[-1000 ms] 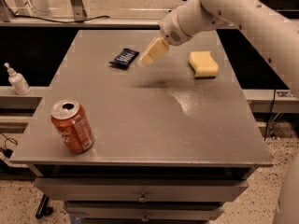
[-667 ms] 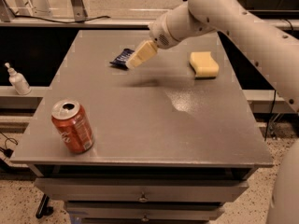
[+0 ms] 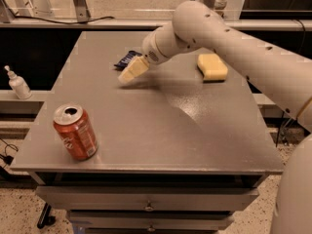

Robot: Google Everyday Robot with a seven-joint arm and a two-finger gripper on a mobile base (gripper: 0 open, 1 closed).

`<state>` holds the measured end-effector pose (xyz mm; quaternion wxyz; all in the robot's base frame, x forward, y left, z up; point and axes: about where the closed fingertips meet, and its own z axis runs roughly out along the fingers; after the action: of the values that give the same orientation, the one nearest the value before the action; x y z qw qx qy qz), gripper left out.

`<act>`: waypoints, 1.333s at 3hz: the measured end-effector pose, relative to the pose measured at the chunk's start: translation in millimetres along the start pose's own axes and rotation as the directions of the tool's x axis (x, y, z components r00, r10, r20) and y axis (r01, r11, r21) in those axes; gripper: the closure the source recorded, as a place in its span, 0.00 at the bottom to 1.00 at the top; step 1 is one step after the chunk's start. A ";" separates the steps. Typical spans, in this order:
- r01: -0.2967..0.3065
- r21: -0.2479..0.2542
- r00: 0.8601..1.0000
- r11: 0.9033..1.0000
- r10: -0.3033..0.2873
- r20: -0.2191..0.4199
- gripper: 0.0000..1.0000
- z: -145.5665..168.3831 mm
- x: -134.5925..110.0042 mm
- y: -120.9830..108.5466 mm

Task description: Move rxbar blueberry near coke can

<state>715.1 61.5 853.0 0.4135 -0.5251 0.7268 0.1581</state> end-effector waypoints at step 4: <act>0.021 0.084 0.998 0.996 -0.016 -0.059 0.65 21.8 4.8 -5.7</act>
Offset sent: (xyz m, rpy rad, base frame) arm 0.0281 0.0064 -0.0181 -0.0921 -0.0729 -0.1214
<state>729.1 70.6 837.2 0.4155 -0.5180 0.7398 0.1079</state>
